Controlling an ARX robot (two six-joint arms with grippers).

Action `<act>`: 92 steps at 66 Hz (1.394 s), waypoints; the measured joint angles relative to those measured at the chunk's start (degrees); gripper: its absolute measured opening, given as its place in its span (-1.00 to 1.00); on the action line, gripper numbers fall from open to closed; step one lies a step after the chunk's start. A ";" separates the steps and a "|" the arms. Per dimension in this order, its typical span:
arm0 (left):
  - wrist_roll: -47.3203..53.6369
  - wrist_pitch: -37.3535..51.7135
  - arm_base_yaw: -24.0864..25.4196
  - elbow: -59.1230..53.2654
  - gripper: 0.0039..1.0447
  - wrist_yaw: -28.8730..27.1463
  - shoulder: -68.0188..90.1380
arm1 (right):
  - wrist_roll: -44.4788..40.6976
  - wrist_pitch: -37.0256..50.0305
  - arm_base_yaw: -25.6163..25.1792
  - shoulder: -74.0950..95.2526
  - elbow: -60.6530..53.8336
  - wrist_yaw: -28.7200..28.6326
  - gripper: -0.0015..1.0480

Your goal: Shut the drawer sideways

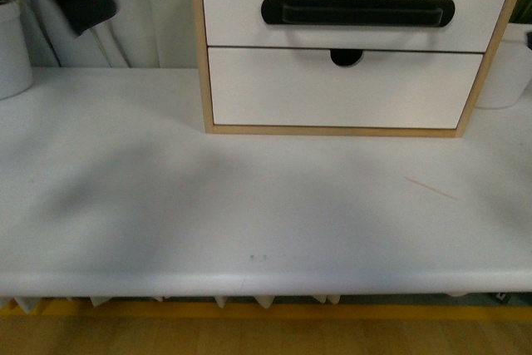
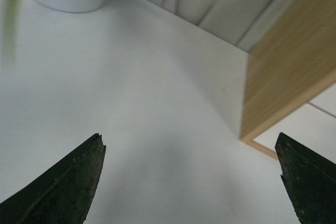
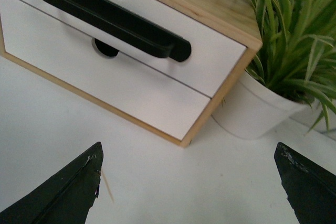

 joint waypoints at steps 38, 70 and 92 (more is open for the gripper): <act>19.30 0.90 9.35 -28.81 0.39 18.75 -43.76 | 18.51 -19.71 -2.49 -45.38 -18.14 10.34 0.47; 29.03 -3.54 17.20 -34.58 -0.93 30.29 -56.15 | 23.12 -26.21 -2.21 -59.49 -25.83 10.82 -0.97; 29.16 -13.55 17.22 -35.19 -0.93 30.36 -65.68 | 23.15 -26.05 -2.21 -62.99 -29.46 10.82 -0.97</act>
